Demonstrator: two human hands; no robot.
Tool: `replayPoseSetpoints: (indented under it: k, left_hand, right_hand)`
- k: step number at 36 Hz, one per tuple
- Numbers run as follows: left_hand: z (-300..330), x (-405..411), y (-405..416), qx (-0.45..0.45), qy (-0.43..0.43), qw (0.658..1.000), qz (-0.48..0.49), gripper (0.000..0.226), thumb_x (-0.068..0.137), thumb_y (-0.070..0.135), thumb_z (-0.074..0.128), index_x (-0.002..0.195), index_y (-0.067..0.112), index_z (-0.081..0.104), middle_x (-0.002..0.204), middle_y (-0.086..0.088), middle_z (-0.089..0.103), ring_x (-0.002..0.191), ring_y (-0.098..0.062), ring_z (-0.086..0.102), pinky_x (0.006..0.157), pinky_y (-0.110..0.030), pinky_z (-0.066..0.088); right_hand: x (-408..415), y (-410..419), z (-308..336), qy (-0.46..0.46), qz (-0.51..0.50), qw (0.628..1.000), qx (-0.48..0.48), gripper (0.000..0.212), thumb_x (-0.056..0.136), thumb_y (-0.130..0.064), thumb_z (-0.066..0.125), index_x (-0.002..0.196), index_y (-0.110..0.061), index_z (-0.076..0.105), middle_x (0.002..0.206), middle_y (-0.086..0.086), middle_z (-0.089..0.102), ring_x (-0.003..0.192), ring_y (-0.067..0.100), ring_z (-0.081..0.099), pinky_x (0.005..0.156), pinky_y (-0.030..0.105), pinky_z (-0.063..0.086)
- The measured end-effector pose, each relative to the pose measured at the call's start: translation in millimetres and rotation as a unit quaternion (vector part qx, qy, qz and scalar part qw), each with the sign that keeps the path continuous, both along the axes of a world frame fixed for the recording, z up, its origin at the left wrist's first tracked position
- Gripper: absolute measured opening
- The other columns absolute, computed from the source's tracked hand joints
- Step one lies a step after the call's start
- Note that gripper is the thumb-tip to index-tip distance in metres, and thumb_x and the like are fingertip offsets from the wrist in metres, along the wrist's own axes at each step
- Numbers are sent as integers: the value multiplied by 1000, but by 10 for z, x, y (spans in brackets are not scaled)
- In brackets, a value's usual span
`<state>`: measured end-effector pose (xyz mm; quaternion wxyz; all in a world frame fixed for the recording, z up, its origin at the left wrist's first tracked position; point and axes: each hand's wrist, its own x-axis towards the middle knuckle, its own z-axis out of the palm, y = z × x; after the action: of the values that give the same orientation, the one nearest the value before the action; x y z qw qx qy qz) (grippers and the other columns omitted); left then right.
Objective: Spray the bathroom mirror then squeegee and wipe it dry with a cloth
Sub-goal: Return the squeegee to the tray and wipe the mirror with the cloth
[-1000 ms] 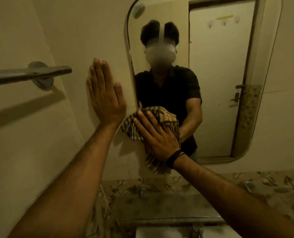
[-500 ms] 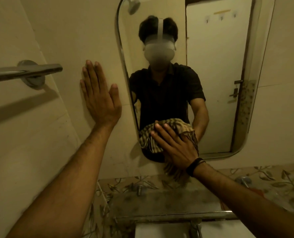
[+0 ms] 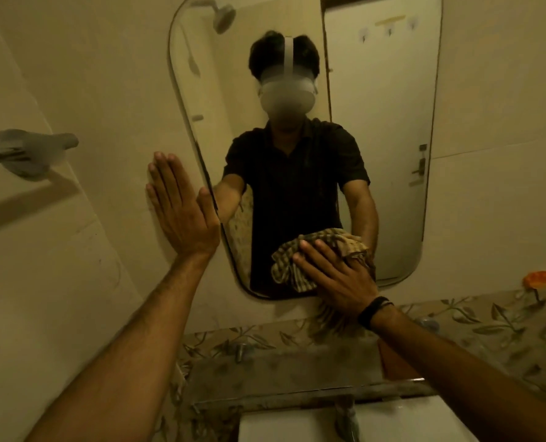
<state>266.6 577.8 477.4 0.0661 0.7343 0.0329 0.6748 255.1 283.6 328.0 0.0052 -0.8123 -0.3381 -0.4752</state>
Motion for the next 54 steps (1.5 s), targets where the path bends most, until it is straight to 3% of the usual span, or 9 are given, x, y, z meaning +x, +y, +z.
replayPoseSetpoints:
  k: [5,11,22,26,30,36,43,47,54]
  left_hand:
    - [-38,196,41,-37,-20,999,-3,64,107,41,13,165,18,5,174,1,4,160,-20,10,130,-38,5]
    - [-53,276,68,-55,-30,998,-22,65,105,41,15,165,18,8,174,2,8,160,-20,12,130,-36,4]
    - [-49,147,15,-46,-22,999,-17,66,104,40,17,165,17,9,174,1,8,160,-21,12,130,-38,7]
    - [-30,-41,-131,-47,-8,999,-2,65,105,38,18,165,14,9,173,-3,11,160,-21,12,130,-39,9]
    - [9,-207,-284,-71,18,997,14,64,104,31,24,162,4,18,170,-15,20,159,-27,16,129,-44,13]
    - [52,-293,-427,-92,38,994,33,62,105,24,28,161,-1,19,170,-18,19,159,-30,15,130,-43,9]
    - [66,-345,-491,-100,54,992,46,64,103,24,27,161,0,19,170,-16,18,159,-29,15,130,-44,11]
    - [54,-316,-473,-99,55,992,60,63,103,22,29,162,1,18,171,-15,17,159,-27,14,129,-46,13]
    - [4,-277,-347,-68,54,995,53,64,104,27,24,163,4,17,171,-15,16,159,-28,14,129,-48,15]
  right_hand:
    - [47,-595,-158,17,-55,998,28,78,94,-33,43,161,-26,4,169,0,-3,156,22,-1,114,48,23]
    - [8,-322,-150,36,-55,995,76,84,91,-39,45,161,-24,0,169,2,-8,156,24,-6,112,50,23]
    - [-63,603,201,44,77,994,-67,59,103,-22,27,161,-22,15,169,4,1,156,22,0,86,26,38]
    - [21,222,154,26,67,994,-78,62,104,-28,36,161,-23,13,169,3,2,156,21,1,95,30,32]
    - [105,-438,85,2,-11,1000,3,62,103,-34,34,161,-25,13,169,1,5,156,21,7,119,40,17]
    - [196,-1152,142,4,-95,991,90,74,96,-43,41,161,-29,7,169,-1,-1,156,22,1,122,42,4]
    - [193,-843,456,11,-97,982,161,65,103,-49,24,161,-27,7,169,5,-2,156,28,0,125,50,2]
    - [104,-289,649,-10,-45,992,116,63,104,-47,23,161,-26,7,169,5,-1,156,28,0,119,53,14]
    - [33,431,831,-53,52,995,-72,67,100,-32,46,160,-22,18,169,6,9,156,26,6,109,41,29]
